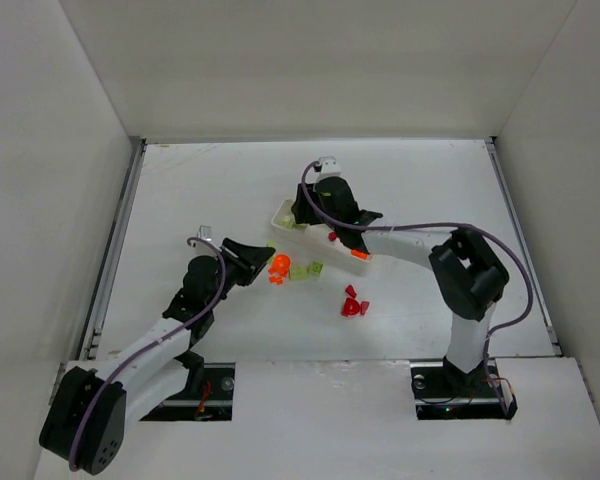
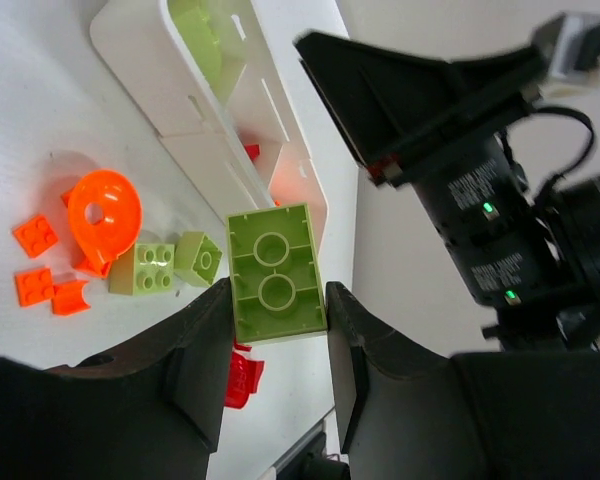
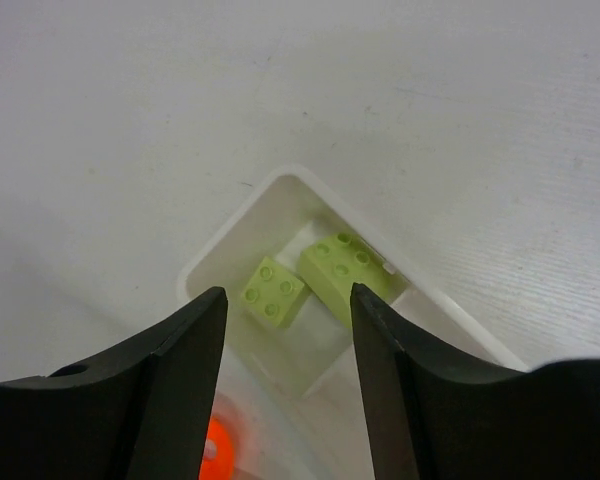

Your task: Sort the legos into containers by color

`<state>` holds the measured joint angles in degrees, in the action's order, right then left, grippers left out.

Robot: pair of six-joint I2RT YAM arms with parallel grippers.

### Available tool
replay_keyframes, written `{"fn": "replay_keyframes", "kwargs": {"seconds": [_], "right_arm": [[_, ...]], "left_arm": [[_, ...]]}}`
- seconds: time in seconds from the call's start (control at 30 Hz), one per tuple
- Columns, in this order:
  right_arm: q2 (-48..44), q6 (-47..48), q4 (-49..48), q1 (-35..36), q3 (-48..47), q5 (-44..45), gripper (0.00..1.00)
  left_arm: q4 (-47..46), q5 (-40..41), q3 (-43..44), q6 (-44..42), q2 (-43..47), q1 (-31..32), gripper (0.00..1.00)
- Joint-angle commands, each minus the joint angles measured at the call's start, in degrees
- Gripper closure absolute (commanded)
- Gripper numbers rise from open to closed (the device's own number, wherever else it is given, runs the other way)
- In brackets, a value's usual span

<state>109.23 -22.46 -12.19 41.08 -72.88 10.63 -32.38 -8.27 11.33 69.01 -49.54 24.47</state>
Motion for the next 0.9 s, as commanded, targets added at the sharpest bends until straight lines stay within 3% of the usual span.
{"fn": "replay_keyframes", "kwargs": {"seconds": [0.0,0.17,0.23,0.57,0.87], "right_arm": [[-9.89,-0.83,-2.84,0.62,4.04,1.49,0.44],[-21.58,-3.64,-4.87,0.01,14.68,3.16,0.71],[-25.28,-4.52,-4.78,-0.34,18.72,3.60,0.74],[-38.91,-5.05,-6.62,0.01,33.41,4.66,0.66],[-40.50,-5.93,-8.82,0.09,35.18,3.52,0.61]], "left_arm": [[-2.34,2.46,5.27,-4.23,-2.48,1.32,0.87],[-1.37,6.68,12.64,-10.64,-10.82,3.69,0.87],[-0.14,8.09,16.42,-13.80,-15.30,4.75,0.88],[13.03,14.59,37.43,-30.50,-34.82,7.39,0.87],[21.83,22.59,49.92,-42.37,-46.69,10.81,0.85]]}}
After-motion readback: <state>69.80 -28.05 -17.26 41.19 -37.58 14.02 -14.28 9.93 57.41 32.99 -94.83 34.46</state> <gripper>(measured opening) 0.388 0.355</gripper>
